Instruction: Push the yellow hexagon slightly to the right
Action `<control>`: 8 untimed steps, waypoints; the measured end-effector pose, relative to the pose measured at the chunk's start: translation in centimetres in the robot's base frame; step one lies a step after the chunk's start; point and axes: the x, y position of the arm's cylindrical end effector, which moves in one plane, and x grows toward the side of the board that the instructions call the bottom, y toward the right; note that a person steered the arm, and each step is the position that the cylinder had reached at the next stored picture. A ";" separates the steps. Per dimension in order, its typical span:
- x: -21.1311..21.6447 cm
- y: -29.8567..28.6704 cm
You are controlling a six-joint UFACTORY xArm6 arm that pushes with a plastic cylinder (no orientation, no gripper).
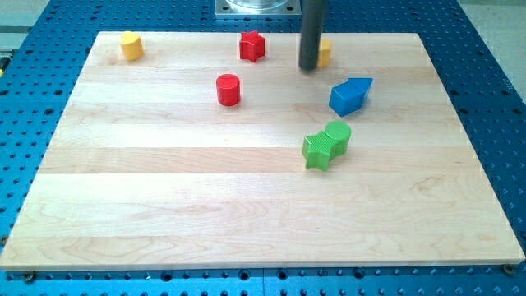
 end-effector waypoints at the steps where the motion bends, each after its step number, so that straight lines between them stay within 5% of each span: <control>1: -1.8 1.6; 4: -6.7 0.6; 6: -7.1 5.8; 8: -5.6 -3.2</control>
